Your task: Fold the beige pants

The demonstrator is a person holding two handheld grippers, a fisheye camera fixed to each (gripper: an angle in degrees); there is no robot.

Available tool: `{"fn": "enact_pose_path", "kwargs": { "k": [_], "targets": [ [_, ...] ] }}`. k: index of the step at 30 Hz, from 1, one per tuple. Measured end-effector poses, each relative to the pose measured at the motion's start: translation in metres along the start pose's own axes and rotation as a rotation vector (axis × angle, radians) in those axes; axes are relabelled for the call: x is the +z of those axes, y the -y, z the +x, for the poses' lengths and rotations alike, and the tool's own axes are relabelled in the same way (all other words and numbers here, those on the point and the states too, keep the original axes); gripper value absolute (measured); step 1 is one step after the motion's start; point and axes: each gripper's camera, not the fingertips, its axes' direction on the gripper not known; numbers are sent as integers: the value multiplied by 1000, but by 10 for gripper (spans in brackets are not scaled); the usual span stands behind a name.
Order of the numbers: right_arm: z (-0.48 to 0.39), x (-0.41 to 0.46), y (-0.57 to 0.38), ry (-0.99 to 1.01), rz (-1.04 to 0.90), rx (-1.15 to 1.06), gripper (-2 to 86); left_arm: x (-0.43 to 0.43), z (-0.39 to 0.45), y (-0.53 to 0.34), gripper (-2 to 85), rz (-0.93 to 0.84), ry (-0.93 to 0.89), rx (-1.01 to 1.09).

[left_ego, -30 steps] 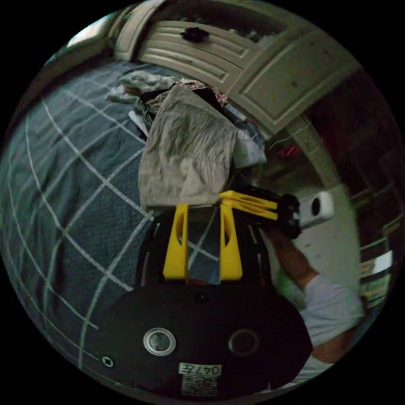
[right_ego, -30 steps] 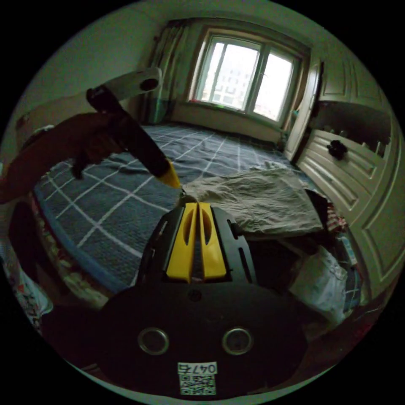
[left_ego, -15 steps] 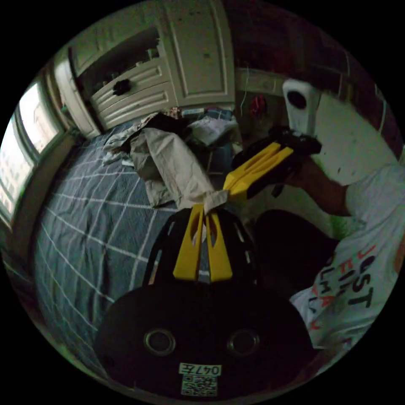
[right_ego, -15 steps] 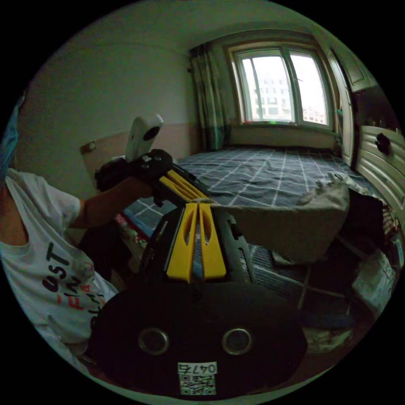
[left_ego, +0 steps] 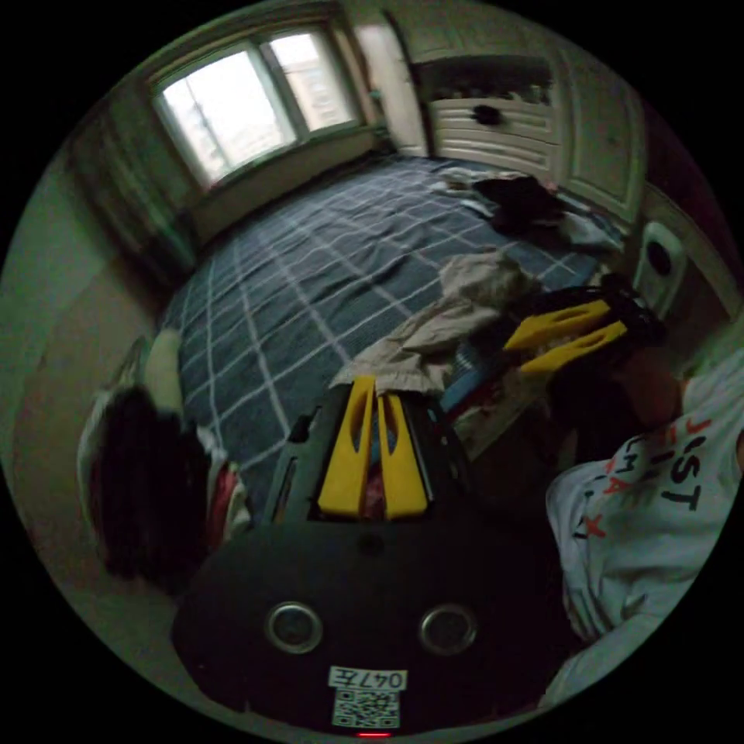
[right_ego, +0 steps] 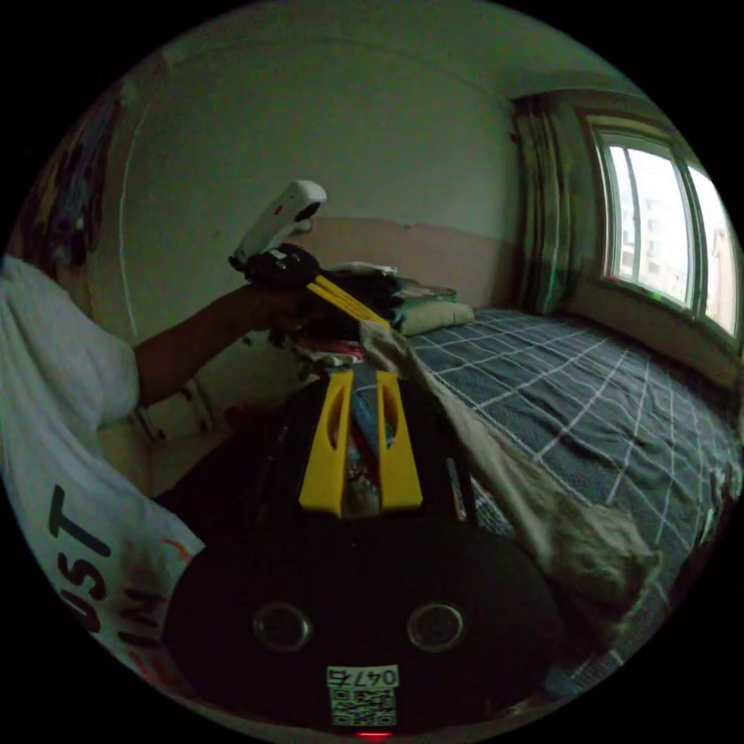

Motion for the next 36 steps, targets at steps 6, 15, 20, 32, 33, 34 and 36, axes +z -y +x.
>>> {"fn": "enact_pose_path", "kwargs": {
  "k": [6, 15, 20, 32, 33, 34, 36],
  "targets": [
    [41, -9, -25, -275, -106, 65, 44, -5, -73, -91, 17, -116, -8, -249],
    [114, -13, -89, -410, -357, 205, 106, -25, -122, -145, 75, -75, 105, -407],
    [126, 24, -86, -397, -455, 126, 81, -29, -139, -169, 101, 84, -214, -399],
    [141, 66, -91, -183, -371, 183, 0, 55, -78, -94, 136, 94, -500, 44],
    [137, 60, -88, -175, -302, 171, -1, 58, -72, -88, 137, 103, -515, 65],
    [133, 55, -84, -170, -236, 161, -1, 66, -60, -80, 141, 120, -547, 97],
    [126, 50, -79, -205, -153, 134, -2, 83, -44, -71, 140, 101, -619, 127]
  ]
}}
